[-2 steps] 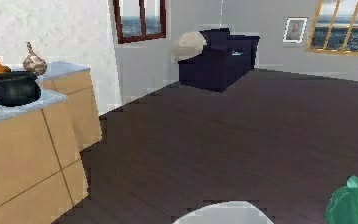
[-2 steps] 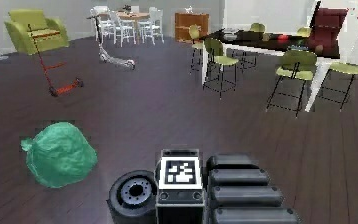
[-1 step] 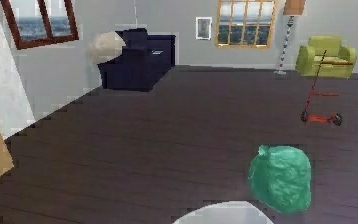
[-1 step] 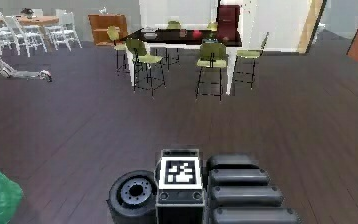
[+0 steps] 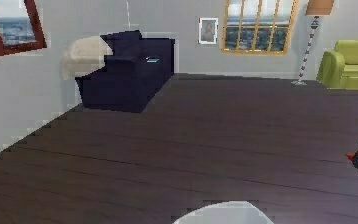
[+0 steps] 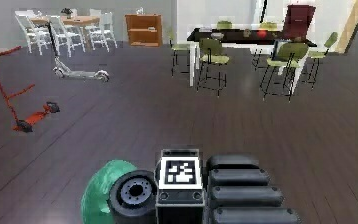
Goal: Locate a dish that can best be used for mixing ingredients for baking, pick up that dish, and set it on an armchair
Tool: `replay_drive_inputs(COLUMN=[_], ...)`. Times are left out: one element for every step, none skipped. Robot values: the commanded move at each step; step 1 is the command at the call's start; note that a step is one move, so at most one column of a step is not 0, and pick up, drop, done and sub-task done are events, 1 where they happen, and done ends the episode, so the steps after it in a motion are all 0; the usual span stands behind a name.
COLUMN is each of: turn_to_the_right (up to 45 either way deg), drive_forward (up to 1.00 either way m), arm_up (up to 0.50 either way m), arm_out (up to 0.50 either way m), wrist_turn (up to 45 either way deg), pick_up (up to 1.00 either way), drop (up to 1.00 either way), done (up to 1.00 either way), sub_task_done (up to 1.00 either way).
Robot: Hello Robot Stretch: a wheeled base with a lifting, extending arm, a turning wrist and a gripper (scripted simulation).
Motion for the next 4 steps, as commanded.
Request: replay_drive_inputs(turn_to_the_right=[12.0,0.0,27.0,3.0], drive_forward=[0.00,1.00,0.00,0.00], arm_up=[0.00,0.00,0.00,0.00], arm_out=[0.00,0.00,0.00,0.00], wrist_turn=[0.0,0.0,0.0,0.0], pick_up=[0.00,0.00,0.00,0.00], drop=[0.00,0.00,0.00,0.00], done=[0.00,0.00,0.00,0.00], sub_task_done=[0.00,0.00,0.00,0.00])
